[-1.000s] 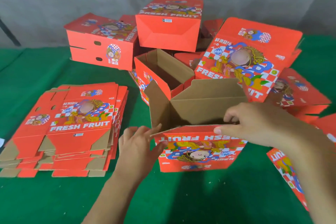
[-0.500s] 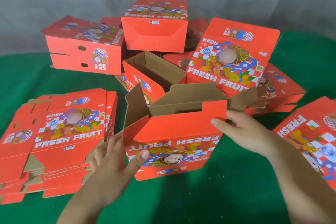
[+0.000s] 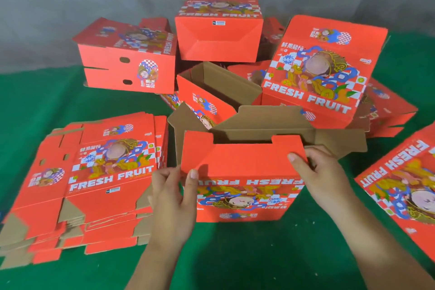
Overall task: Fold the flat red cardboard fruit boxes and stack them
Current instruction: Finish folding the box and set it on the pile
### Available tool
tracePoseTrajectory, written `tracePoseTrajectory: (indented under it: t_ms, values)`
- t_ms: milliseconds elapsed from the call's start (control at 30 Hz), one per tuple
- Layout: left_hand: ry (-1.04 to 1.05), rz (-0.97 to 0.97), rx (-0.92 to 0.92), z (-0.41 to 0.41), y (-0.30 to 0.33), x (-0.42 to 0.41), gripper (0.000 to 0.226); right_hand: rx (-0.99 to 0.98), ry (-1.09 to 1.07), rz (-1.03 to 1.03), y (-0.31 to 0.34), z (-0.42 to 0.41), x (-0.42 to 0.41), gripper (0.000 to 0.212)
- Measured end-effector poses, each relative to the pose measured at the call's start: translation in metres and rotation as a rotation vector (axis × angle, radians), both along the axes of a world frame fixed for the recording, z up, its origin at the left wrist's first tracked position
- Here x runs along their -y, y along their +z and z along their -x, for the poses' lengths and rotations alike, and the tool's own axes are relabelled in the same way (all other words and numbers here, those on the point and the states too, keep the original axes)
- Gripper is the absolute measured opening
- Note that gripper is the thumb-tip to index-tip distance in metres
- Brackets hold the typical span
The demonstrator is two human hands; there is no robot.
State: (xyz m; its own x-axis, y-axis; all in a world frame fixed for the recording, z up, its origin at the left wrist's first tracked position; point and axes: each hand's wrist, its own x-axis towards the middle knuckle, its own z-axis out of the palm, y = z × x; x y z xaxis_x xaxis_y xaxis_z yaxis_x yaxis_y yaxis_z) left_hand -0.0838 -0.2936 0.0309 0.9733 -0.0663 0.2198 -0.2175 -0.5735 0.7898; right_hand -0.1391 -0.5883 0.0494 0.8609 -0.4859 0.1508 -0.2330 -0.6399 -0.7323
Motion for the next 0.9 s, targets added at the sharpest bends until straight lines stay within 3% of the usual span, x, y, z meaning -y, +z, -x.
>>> tracePoseTrajectory:
  t_ms: [67, 133, 200, 300, 367, 433, 500, 667, 767, 900]
  values:
    - [-0.061, 0.108, -0.041, -0.01, 0.003, -0.007, 0.039, -0.094, -0.009, -0.037, 0.0, -0.003, -0.002, 0.051]
    - [-0.126, 0.315, -0.164, -0.027, 0.008, -0.016, 0.07, -0.208, -0.05, 0.041, 0.003, -0.005, -0.001, 0.076]
    - [-0.166, 0.308, -0.212, -0.044, 0.012, -0.022, 0.091, -0.289, -0.099, 0.335, 0.007, -0.007, -0.006, 0.076]
    - [-0.169, 0.328, -0.279, -0.059, 0.012, -0.012, 0.103, -0.165, -0.07, 0.649, 0.009, -0.014, -0.024, 0.081]
    - [-0.124, 0.396, -0.3, -0.064, 0.008, -0.005, 0.078, -0.12, -0.007, 0.655, 0.005, -0.019, -0.035, 0.086]
    - [-0.115, 0.481, -0.359, -0.068, 0.006, -0.003, 0.037, -0.112, 0.017, 0.467, 0.004, -0.023, -0.036, 0.085]
    - [-0.124, 0.556, -0.492, -0.069, 0.006, -0.006, 0.019, -0.071, 0.045, 0.364, 0.002, -0.021, -0.032, 0.082]
    - [-0.045, 0.673, -0.82, -0.071, 0.006, -0.002, 0.045, -0.095, 0.195, 0.455, 0.0, -0.013, -0.023, 0.072]
    - [0.099, 0.64, -0.661, -0.067, 0.005, 0.006, 0.046, -0.205, 0.23, 0.469, 0.004, -0.012, -0.02, 0.064]
    - [0.04, 0.198, 0.091, -0.058, 0.009, 0.012, 0.028, -0.259, 0.168, 0.464, 0.011, -0.004, -0.03, 0.045]
